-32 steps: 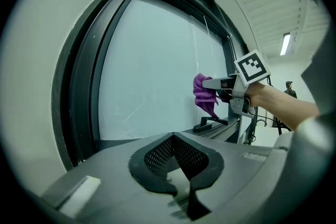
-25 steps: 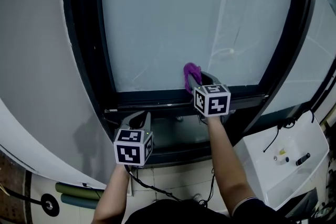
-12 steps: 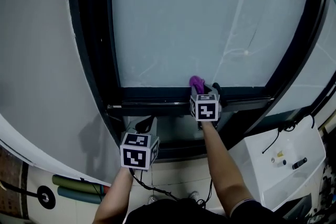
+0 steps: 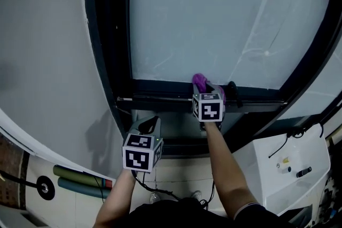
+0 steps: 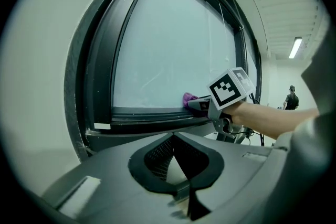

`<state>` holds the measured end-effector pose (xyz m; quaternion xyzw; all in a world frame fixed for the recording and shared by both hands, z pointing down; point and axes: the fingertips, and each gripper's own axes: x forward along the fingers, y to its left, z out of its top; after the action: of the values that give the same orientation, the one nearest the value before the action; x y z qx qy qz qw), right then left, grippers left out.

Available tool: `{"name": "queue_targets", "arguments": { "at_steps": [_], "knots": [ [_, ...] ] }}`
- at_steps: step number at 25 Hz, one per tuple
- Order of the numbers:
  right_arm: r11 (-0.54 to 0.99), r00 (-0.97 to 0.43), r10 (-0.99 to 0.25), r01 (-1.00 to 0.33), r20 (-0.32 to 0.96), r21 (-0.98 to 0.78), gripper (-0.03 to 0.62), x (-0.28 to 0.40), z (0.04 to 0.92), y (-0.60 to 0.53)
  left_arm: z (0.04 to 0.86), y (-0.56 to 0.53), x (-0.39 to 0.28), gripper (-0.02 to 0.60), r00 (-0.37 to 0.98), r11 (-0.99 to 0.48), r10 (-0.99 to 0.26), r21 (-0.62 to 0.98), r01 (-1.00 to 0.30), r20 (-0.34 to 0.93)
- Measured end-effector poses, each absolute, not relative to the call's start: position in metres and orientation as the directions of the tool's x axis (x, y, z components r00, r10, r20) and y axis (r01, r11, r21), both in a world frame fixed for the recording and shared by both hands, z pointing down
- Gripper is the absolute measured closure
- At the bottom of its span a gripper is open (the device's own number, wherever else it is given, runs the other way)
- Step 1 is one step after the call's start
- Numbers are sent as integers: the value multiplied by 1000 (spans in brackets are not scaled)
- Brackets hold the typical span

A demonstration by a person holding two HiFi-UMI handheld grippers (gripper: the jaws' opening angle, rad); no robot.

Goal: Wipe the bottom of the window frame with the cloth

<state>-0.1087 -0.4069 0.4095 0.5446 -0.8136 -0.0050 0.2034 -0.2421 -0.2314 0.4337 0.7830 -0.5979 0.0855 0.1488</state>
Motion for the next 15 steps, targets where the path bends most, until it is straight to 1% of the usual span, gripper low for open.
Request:
{"name": "queue_targets", "arguments": {
  "at_steps": [8, 15],
  "knots": [
    [537, -440, -823, -809, 359, 238, 465, -181, 413, -392, 440, -216, -279, 574, 197, -163, -922, 128, -978, 332],
    [684, -568, -713, -693, 411, 229, 465, -260, 415, -372, 440, -201, -307, 573, 136, -102, -931, 119, -988, 339]
  ]
}}
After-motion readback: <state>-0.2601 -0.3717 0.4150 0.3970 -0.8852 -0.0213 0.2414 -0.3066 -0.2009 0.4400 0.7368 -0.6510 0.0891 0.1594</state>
